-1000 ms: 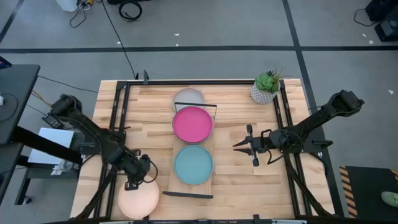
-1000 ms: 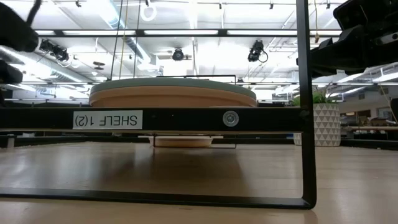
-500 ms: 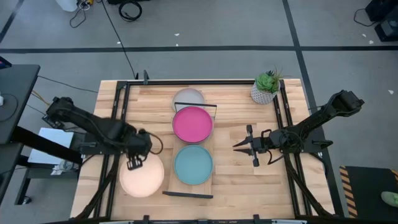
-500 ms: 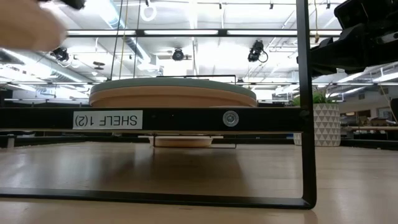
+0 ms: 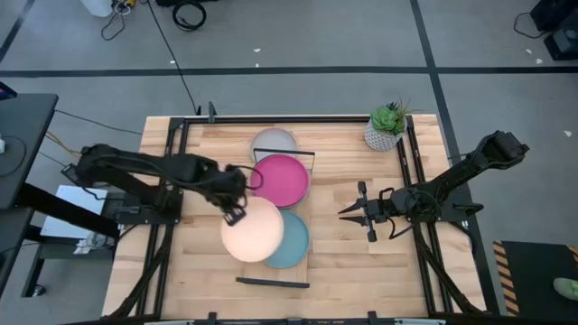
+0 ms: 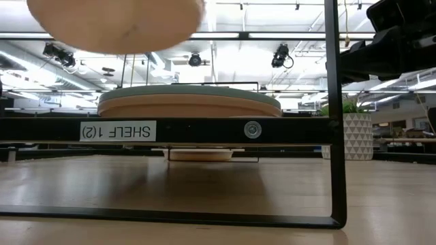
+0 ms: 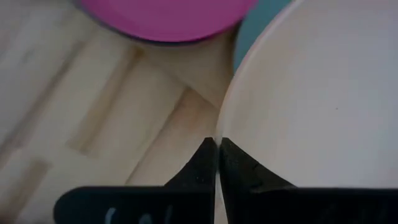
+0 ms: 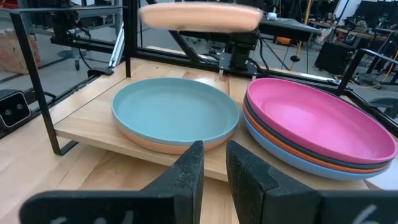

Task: Place and stack plates onto a shelf
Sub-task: Stack the light orange plate on top of the light blue plate

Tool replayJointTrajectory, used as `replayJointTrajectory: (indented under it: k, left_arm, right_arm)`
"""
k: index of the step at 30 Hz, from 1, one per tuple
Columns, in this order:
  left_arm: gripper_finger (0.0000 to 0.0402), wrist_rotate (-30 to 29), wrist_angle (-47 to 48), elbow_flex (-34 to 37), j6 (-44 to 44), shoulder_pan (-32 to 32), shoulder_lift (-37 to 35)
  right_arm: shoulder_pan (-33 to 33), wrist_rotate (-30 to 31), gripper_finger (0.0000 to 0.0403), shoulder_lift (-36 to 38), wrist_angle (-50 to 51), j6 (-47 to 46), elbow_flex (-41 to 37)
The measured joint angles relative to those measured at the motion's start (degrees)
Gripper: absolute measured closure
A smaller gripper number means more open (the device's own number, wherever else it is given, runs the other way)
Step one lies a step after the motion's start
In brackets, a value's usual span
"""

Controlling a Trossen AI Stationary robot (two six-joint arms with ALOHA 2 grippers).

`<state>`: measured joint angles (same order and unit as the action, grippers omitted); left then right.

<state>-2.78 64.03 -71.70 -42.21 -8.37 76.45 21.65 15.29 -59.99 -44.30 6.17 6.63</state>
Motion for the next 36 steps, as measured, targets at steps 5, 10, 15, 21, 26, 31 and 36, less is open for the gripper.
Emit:
replayJointTrajectory:
  k: [5,10,15,21,26,31,36]
  left_arm:
    - [0.0391,3.3,-5.1,0.0,0.5,0.0,7.5]
    - [0.0389,4.2,-9.0,0.0,-2.6,0.3,13.4]
    - [0.0388,4.2,-12.5,0.1,-5.5,1.3,15.9]
    - [0.0387,5.6,-15.5,0.1,-8.9,2.2,16.5]
    - [0.0387,5.0,-16.0,0.1,-12.0,1.8,16.9]
    - [0.0386,4.7,-16.6,0.1,-14.5,0.6,18.4]
    - [0.0386,4.6,-15.8,0.1,-14.4,-0.2,19.4]
  right_arm:
    - [0.0,0.0,0.0329,0.0,0.3,-0.1,0.0]
    - [0.0,0.0,0.0329,0.0,0.2,0.0,0.0]
    - [0.0,0.0,0.0329,0.0,0.2,0.0,0.0]
    - [0.0,-0.4,0.0329,0.0,0.2,0.0,0.0]
    - [0.0,-2.1,0.0329,0.0,0.4,0.0,0.0]
    - [0.0,-3.6,0.0329,0.0,0.3,0.5,0.0]
    - [0.0,-3.6,0.0329,0.0,0.0,1.6,0.0]
